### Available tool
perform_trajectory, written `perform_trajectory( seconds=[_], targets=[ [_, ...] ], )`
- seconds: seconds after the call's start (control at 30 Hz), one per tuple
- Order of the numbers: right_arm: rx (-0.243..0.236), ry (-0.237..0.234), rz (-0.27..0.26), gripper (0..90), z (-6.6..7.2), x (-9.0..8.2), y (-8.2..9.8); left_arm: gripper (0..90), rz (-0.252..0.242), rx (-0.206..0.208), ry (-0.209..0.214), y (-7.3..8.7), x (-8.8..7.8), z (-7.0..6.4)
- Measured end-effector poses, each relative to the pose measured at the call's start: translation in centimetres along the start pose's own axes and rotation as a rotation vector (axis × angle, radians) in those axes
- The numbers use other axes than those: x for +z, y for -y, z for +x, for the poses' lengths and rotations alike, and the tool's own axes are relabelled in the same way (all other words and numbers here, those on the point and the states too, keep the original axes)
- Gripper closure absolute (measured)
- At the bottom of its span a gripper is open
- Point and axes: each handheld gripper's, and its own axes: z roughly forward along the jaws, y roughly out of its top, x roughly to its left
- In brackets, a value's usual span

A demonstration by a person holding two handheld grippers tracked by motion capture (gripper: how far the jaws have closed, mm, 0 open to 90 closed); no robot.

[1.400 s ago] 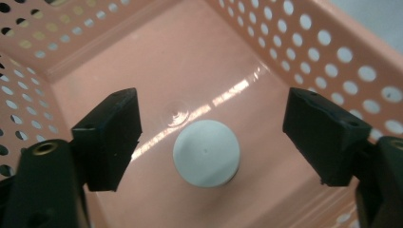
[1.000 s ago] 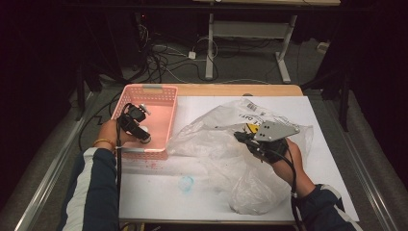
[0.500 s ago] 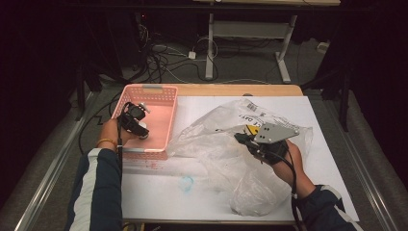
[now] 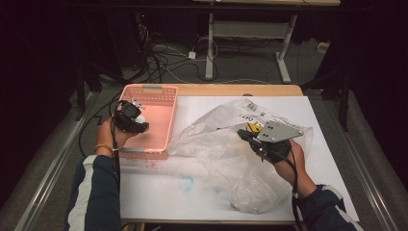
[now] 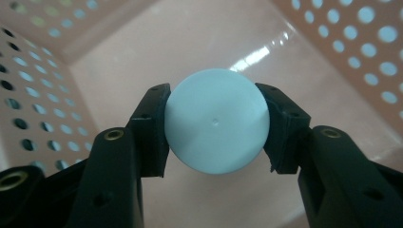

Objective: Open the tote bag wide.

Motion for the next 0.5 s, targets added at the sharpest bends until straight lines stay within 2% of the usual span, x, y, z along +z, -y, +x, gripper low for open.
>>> perform_trajectory(
  seconds=[0.03,0.23,0.3,0.33,0.37,0.5],
  targets=[
    [-0.003,0.002,0.001,90.0,0.0,0.0,0.0,48.1,0.000,0.000,0.000,0.0,0.0,0.0],
    [-0.002,0.018,0.000,90.0,-0.1,-0.1,-0.4,48.1,-0.129,-0.007,0.001,1.0,-2.1,-1.2],
    [0.000,0.023,0.002,90.0,-0.2,0.0,-0.4,48.1,-0.164,-0.001,0.011,1.4,-2.7,-1.7],
    [0.001,0.026,0.005,90.0,-0.2,0.1,-0.4,48.1,-0.206,-0.003,0.022,1.7,-3.4,-2.3],
    [0.006,0.027,0.008,90.0,-0.2,0.1,-0.3,48.1,-0.206,-0.003,0.022,1.7,-3.4,-2.3],
    [0.015,0.038,0.022,90.0,-0.5,0.7,0.0,48.1,-0.280,0.016,0.051,2.3,-5.0,-3.8]
  ],
)
